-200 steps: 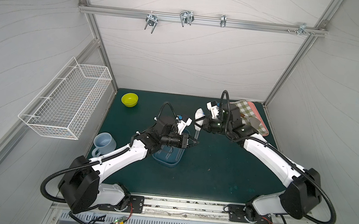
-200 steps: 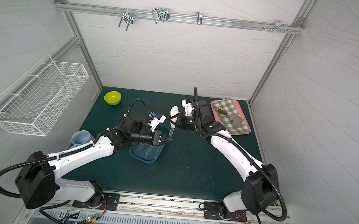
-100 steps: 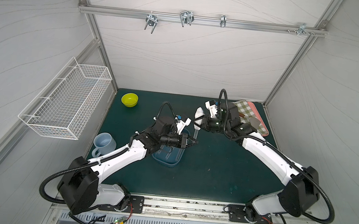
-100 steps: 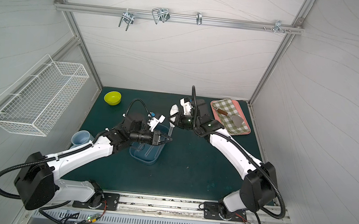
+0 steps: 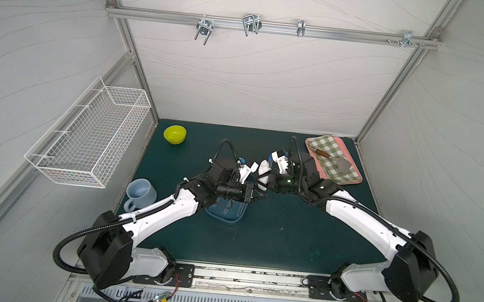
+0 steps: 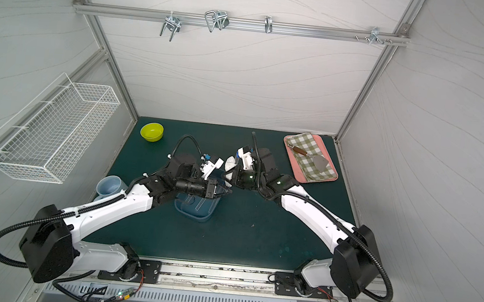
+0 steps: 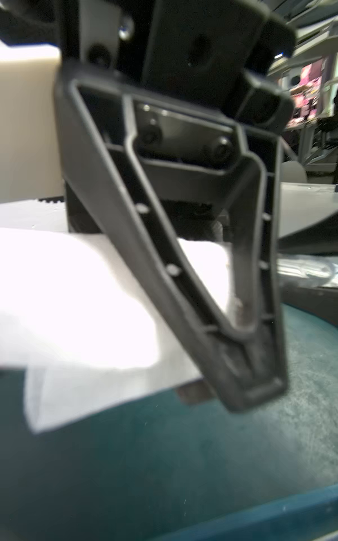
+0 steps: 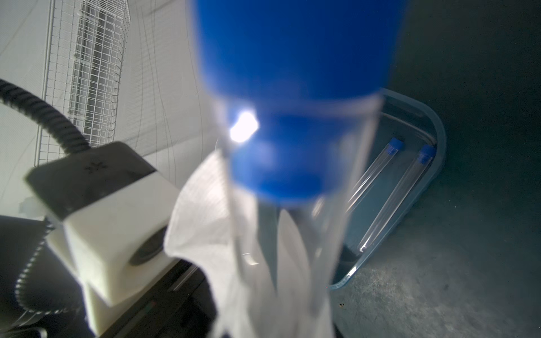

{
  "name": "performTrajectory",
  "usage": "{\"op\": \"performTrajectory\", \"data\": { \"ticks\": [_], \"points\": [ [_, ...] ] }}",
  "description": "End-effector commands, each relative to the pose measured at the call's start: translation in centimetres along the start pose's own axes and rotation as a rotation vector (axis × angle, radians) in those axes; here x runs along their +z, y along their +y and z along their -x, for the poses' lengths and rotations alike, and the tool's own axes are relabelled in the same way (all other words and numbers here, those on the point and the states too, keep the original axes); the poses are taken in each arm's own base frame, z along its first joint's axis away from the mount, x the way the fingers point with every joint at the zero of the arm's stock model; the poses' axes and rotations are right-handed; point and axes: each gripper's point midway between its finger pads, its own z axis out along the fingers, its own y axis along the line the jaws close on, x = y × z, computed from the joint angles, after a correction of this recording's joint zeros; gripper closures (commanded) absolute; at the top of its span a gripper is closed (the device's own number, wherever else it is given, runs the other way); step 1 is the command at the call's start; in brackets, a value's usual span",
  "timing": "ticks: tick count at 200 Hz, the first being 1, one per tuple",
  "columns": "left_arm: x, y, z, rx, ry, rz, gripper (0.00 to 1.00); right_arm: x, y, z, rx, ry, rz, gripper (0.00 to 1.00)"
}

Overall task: Wipe the exteriors of test tubes
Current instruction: Wipe the dirt from the test tube.

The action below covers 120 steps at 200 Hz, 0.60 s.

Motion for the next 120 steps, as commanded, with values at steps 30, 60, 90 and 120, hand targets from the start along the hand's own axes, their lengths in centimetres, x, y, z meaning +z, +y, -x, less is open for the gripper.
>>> {"op": "performTrajectory", "data": {
  "ticks": [30,60,90,120],
  "points": [
    [-1.1,-1.9,1.8,0.071,-0.083,-0.034,0.9,-0.8,0.8,5.9,-0.044,-0.063,0.036,0.79],
    [-1.3,-1.8,1.8,0.076,-0.091,-0.032,0.9,-1.1,1.6,5.5,-0.063,-0.065,0.026,0.8],
    [-1.1,-1.7,1.8,0.071,-0.082,-0.035,0.9,-0.6,1.3,1.3,-0.027,-0.032,0.013,0.8],
    [-1.0,-1.7,1.8,0.069,-0.081,-0.036,0.9,-0.1,0.8,-1.2,0.004,-0.001,0.009,0.8]
  ]
}}
